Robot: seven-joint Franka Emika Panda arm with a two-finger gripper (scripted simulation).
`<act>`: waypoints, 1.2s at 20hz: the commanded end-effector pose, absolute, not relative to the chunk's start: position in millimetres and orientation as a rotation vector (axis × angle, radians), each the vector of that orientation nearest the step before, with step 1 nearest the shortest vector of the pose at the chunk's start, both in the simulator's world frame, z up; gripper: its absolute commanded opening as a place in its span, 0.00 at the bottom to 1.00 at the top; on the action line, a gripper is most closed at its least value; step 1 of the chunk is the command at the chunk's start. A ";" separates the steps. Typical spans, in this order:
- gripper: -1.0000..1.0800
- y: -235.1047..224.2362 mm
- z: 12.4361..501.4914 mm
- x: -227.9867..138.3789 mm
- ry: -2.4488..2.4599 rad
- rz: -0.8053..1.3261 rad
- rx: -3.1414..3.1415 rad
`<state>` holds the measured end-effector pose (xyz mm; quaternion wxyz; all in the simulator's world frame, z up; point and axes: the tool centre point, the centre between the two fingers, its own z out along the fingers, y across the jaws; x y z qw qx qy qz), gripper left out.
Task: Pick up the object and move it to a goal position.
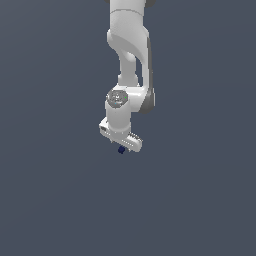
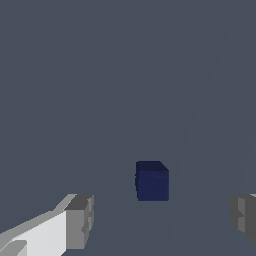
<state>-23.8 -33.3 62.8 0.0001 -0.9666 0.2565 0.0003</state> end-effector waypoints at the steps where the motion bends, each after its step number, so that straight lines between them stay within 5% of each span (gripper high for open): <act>1: 0.96 -33.4 58.7 -24.1 0.807 0.001 -3.036; 15: 0.96 -33.6 13.1 -24.4 0.814 0.000 -3.034; 16: 0.00 -33.6 13.1 -24.4 0.814 0.000 -3.034; 24: 0.00 -33.6 13.1 -24.4 0.814 0.000 -3.034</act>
